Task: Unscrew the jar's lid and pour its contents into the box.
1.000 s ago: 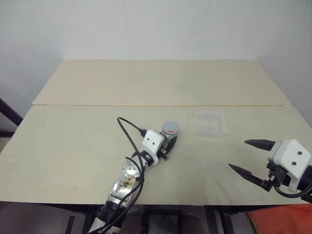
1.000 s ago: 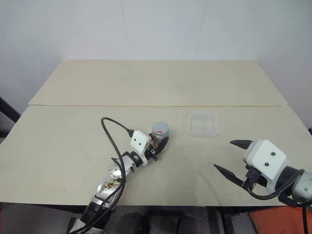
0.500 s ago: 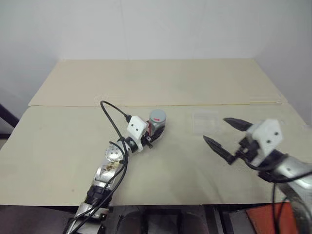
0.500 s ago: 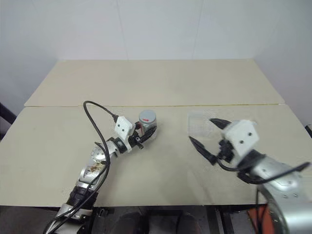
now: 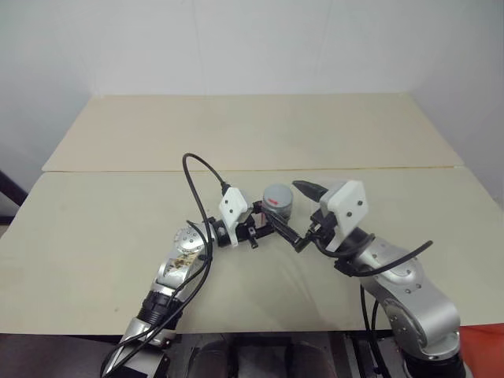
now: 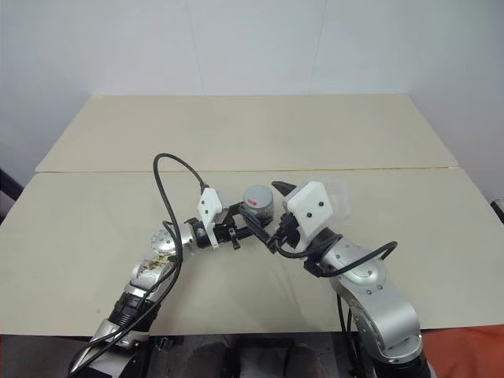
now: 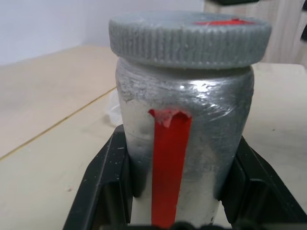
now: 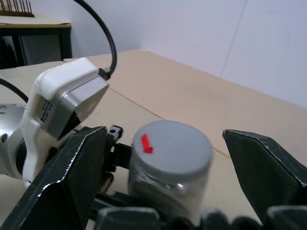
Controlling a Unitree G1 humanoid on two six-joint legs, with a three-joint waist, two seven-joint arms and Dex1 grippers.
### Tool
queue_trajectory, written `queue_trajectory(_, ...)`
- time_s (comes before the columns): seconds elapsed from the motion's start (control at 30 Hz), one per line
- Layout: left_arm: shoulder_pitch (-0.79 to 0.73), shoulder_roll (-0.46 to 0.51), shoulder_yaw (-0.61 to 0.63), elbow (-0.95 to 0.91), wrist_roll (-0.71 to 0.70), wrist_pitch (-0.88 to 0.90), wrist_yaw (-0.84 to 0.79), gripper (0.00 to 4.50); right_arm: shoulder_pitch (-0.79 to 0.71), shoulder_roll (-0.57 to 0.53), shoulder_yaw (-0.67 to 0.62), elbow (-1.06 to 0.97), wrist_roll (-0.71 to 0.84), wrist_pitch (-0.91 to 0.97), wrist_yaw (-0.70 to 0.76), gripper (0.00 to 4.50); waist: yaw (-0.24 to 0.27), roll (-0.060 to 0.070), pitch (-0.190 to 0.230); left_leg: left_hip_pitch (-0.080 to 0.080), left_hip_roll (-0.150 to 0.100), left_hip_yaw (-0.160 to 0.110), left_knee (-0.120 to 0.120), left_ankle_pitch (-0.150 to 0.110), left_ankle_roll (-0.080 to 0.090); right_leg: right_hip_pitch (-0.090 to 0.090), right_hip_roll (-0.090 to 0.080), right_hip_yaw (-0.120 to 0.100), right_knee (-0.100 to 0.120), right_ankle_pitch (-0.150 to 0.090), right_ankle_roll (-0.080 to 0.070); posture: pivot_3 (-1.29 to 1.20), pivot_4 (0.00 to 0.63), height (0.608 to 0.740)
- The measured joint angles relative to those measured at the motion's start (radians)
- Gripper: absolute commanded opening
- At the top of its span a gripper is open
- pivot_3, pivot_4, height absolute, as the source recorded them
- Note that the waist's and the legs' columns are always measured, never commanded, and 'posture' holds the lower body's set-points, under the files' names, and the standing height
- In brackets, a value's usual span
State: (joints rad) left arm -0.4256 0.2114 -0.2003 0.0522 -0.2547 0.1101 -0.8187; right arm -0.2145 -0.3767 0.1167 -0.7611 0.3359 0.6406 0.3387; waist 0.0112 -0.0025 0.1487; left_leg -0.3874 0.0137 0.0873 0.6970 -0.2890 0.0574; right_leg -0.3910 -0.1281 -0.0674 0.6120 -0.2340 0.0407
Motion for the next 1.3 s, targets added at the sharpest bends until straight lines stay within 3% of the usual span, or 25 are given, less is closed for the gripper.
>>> queue_trajectory(0.63,0.000,-0.018,-0.018,0.002,0.028,-0.043,0.001,1.94,-0.035,0.051,0.006,0.075,-0.040,0.000,-0.028,4.50,0.000,0.000,0.000,0.000,0.000,0.000,0.000,0.000,0.000,0.000,0.000,0.000,0.000,0.000,0.000,0.00,0.150,0.740)
queue_trajectory(0.87,0.001,-0.026,-0.021,0.004,0.041,-0.044,0.009,1.94,-0.033,0.051,0.000,0.075,-0.036,0.000,-0.015,2.79,0.000,0.000,0.000,0.000,0.000,0.000,0.000,0.000,0.000,0.000,0.000,0.000,0.000,0.000,0.000,0.00,0.150,0.740)
queue_trajectory(1.17,0.001,-0.024,-0.026,0.003,0.045,-0.044,0.005,1.94,-0.032,0.030,0.002,0.073,-0.038,0.000,-0.003,2.79,-0.001,0.000,0.000,0.000,0.000,0.000,0.000,0.000,0.000,0.000,0.000,0.000,0.000,0.000,0.000,0.00,0.150,0.740)
queue_trajectory(1.3,0.005,-0.011,-0.038,-0.001,0.042,-0.045,-0.024,1.94,-0.023,-0.022,-0.030,0.073,0.025,0.000,0.072,2.79,0.001,0.000,0.000,-0.001,0.000,0.000,0.000,0.000,0.001,0.000,0.000,0.000,0.000,0.000,0.000,0.00,0.150,0.740)
